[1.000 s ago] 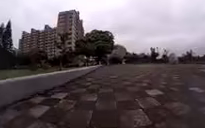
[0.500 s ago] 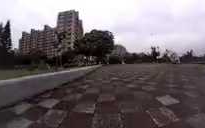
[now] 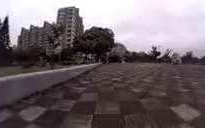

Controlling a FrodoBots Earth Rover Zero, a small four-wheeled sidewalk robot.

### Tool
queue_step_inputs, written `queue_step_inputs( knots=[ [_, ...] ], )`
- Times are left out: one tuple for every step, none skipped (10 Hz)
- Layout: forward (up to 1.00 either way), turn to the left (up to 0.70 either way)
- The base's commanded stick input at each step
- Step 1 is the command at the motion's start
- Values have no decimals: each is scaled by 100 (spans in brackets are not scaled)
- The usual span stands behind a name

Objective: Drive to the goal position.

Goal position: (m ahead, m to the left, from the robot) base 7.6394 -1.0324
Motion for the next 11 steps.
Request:
queue_step_inputs(
  knots=[
    [100,0],
    [100,0],
    [100,0],
    [100,0],
    [100,0],
    [100,0],
    [100,0],
    [100,0],
    [100,0],
    [100,0],
    [100,0]
  ],
)
